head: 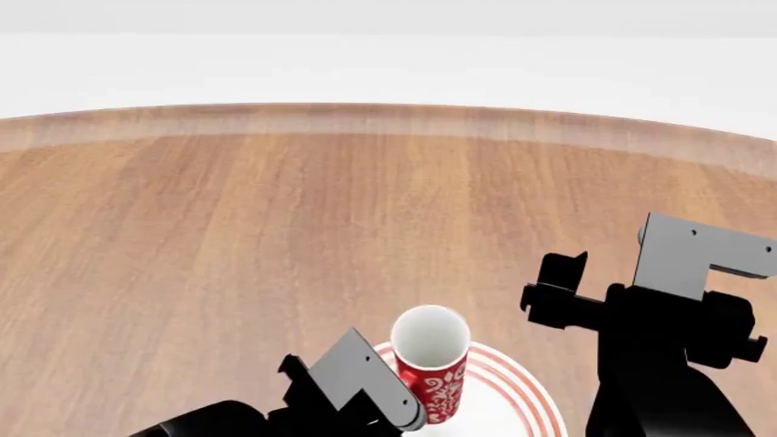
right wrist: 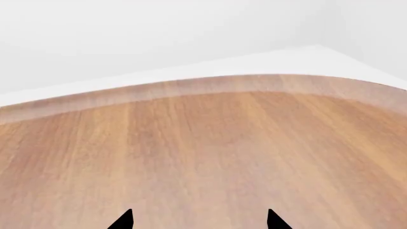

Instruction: Pick up the red mug and put it on the plate

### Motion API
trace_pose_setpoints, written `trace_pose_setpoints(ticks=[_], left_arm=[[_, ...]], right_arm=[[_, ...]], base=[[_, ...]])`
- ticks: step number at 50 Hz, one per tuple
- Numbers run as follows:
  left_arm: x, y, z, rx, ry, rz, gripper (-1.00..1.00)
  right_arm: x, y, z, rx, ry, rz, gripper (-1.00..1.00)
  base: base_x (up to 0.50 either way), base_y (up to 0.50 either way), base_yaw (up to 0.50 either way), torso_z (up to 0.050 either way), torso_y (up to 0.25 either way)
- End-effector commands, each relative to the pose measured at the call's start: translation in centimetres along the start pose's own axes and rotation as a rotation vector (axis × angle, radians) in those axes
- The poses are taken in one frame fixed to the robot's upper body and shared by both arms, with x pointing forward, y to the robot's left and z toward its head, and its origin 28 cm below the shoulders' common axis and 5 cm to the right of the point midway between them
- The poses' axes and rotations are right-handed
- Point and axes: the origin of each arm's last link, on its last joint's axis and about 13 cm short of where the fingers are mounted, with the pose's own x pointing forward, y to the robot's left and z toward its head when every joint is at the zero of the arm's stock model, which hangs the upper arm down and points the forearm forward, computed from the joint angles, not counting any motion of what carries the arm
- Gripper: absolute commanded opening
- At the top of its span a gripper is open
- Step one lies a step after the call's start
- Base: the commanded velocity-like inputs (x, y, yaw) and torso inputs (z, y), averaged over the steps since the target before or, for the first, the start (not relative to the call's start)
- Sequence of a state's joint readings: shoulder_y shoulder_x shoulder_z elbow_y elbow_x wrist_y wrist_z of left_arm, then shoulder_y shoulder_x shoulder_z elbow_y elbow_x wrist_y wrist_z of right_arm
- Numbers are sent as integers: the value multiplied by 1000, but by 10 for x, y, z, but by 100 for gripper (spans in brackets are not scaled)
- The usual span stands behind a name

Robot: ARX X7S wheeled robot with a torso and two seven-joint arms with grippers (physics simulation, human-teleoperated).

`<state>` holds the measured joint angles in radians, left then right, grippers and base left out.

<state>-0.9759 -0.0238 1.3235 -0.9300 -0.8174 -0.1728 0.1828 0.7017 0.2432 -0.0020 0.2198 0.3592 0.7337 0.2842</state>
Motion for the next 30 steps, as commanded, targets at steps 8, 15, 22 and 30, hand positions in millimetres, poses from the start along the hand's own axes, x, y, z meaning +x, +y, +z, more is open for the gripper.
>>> trace_pose_setpoints(ticks=[8, 15, 22, 30], left_arm=[[3, -5, -3, 11, 58, -38, -100], [3, -6, -4, 40, 76, -57, -100], [3, -7, -5, 31, 96, -83, -100], [2, -8, -11, 25, 124, -101, -100]], right_arm=[[0, -1, -4, 24, 1, 9, 100], [2, -1, -6, 24, 5, 9, 100], [3, -1, -9, 25, 10, 8, 100], [4, -2, -12, 28, 15, 10, 100]], base=[[0, 0, 0, 0, 1], [0, 0, 0, 0, 0], [0, 0, 0, 0, 0], [0, 0, 0, 0, 0]])
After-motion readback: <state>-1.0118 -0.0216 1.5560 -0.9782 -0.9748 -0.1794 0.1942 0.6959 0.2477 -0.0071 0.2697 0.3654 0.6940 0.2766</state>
